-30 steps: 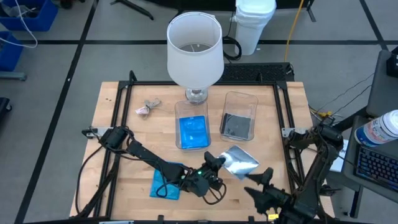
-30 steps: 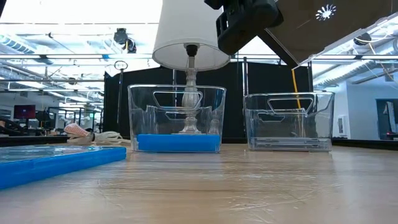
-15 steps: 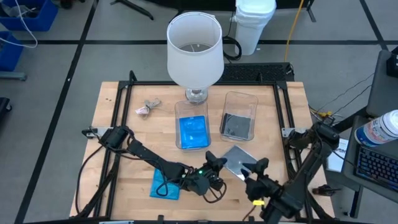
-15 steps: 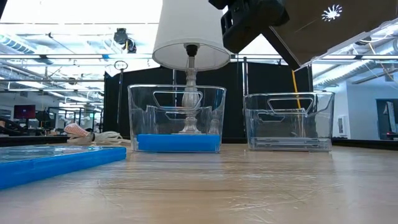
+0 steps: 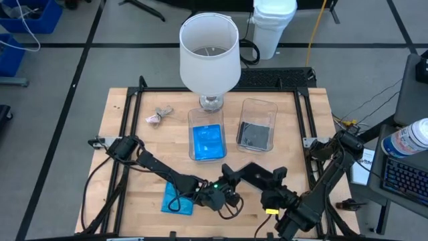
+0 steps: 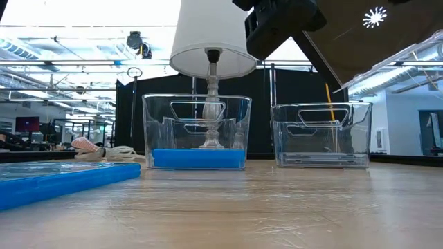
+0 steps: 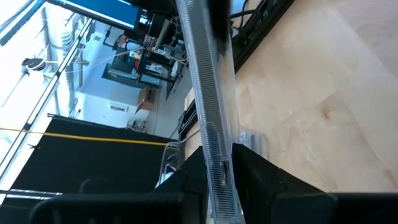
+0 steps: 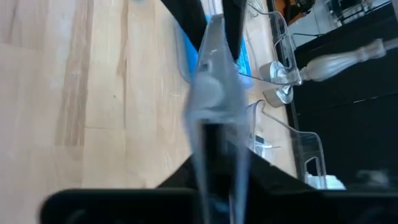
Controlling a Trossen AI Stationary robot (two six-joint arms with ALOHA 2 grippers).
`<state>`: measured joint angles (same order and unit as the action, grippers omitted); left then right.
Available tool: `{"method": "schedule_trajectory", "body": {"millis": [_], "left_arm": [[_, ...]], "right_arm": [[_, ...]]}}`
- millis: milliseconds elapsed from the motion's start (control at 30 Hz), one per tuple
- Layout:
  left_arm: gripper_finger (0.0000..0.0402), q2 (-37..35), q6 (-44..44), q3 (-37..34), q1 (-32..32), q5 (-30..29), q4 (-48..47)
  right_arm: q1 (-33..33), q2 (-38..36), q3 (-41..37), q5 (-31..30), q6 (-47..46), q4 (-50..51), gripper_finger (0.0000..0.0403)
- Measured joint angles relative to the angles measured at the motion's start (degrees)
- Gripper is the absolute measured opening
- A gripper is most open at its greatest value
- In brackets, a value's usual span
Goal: Pick & place jewel cases by type
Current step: Put the black cd case into the right transparent bin
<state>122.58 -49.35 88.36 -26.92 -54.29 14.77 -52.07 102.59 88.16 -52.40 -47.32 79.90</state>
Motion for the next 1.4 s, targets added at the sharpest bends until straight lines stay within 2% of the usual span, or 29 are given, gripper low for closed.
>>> {"method": "schedule_trajectory", "body": {"millis": [100, 200, 300, 500, 633, 767, 867, 1000, 1100, 1233, 1333, 1400], "left_arm": [[0.0056, 0.0, 0.4, 0.0, 0.0, 1.5, -0.1], [0.0048, 0.0, -0.7, 0.0, 0.0, 1.7, 0.1], [0.0059, 0.0, -1.5, 0.0, -0.3, -0.4, 0.1], [0.0126, 0.0, -7.1, 0.0, -2.1, -10.3, 0.1], [0.0165, 0.0, -7.9, 0.0, -3.6, -14.3, 0.0], [0.0190, 0.0, -8.6, 0.0, -4.7, -18.6, 0.1], [0.0200, 0.0, -8.2, 0.0, -6.0, -26.5, -1.2], [0.0196, -0.2, 3.4, 0.0, -9.2, -31.3, -15.6], [0.0180, -0.7, 18.7, 0.0, -12.4, -31.1, -30.6], [0.0154, -2.6, 46.3, 0.0, -15.4, -24.5, -56.6], [0.0132, -4.8, 69.3, 0.0, -16.4, -17.6, -74.7], [0.0117, -5.7, 81.9, 0.0, -16.8, -14.9, -83.8]], "right_arm": [[-0.1, 0.0, 0.0, 0.2, 0.3, 0.1, 0.0008], [-0.1, 0.0, 0.0, 0.4, 0.2, 0.1, 0.0016], [0.0, 0.0, 0.0, 0.4, -0.3, 0.1, 0.0017], [0.2, 0.0, 0.0, 1.0, -2.7, 0.9, 0.0008], [0.0, -0.1, 0.0, 1.7, -3.5, 1.8, 0.0007], [0.0, -0.1, 0.0, 1.7, -3.6, 1.9, 0.0007], [0.0, 0.0, 0.0, 3.0, -3.2, 1.9, 0.0007], [-0.1, 0.0, 0.0, 2.7, -3.1, 1.5, 0.0007], [0.0, 0.0, 0.0, 2.1, -2.9, 1.1, 0.0007], [0.2, 0.0, 0.0, -0.3, -2.5, 1.2, 0.0008], [0.5, -0.1, 0.0, -5.7, -2.5, 1.9, 0.0007], [0.8, -0.8, 0.0, -9.6, -1.9, 2.1, 0.0007]]}}
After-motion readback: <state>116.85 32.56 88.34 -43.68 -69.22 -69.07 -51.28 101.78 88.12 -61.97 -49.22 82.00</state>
